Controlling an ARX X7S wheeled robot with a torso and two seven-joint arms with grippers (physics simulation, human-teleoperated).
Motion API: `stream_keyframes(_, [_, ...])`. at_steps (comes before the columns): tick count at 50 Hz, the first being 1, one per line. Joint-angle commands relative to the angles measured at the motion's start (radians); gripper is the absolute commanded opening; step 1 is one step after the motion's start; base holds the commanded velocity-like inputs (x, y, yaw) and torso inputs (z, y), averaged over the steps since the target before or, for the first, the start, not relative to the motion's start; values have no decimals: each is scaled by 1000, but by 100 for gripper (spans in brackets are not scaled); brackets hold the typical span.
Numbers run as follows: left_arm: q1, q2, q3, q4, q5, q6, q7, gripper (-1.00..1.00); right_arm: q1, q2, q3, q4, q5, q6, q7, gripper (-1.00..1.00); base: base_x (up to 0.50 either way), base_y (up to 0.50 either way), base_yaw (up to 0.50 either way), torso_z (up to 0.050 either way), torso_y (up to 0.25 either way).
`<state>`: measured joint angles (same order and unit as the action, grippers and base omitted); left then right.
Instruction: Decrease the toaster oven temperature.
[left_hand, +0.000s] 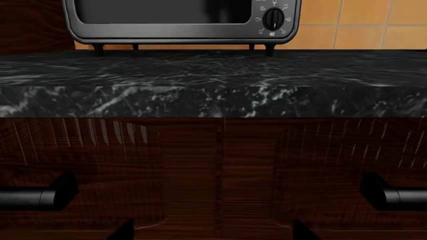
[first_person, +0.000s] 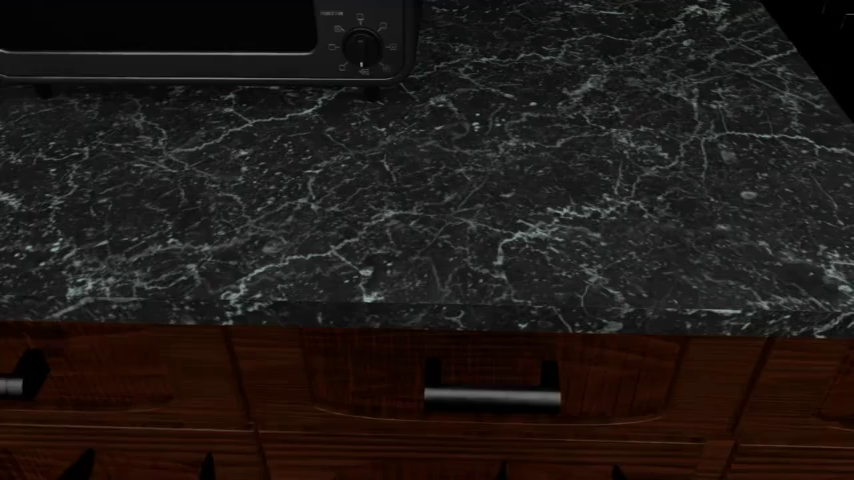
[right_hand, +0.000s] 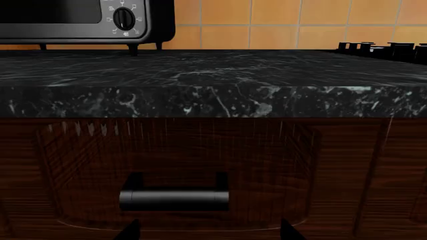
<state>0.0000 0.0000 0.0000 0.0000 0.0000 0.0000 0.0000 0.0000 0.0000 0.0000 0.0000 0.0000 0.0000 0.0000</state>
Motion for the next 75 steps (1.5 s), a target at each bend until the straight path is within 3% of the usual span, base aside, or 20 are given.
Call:
stream_keyframes(1, [0,-10,11,0,0,0,-11,100,2,16,-21,13,16,-11,21,100,0,0,0,0,0])
stream_keyframes(3, [-10,-18,29,-49,1,48,-7,100,25,24,-44,-22,-1,68,40,100,0,0,0,0,0])
stream_keyframes(16, [-15,-57,75,-73,-6,75,-40,100,37,52,-83,-22,32,85,73,100,0,0,0,0,0])
stream_keyframes(21, [3,-83,48,200,-20,-51,-62,100,38,84,-90,-340,56,275,64,100,0,0,0,0,0])
stream_keyframes(28, [-48,-130,0,641,-60,-294,-75,100,178,131,-100,-729,63,549,57,100,0,0,0,0,0])
stream_keyframes(30, [-58,-137,-5,684,-64,-313,-77,100,211,135,-98,-789,70,606,59,100,0,0,0,0,0])
stream_keyframes(31, [-39,-138,-6,653,-62,-249,-75,100,225,137,-96,-816,76,630,58,100,0,0,0,0,0])
stream_keyframes(38, [-89,-154,-68,834,-116,-375,-101,100,299,139,-89,-962,100,733,65,100,0,0,0,0,0])
stream_keyframes(49, [-161,-166,-99,861,-148,-435,-127,100,318,129,-59,-950,135,725,75,100,0,16,0,0,0])
stream_keyframes(75, [-157,-181,-69,829,-151,-412,-147,100,311,151,-54,-938,177,707,91,100,0,496,0,0,0])
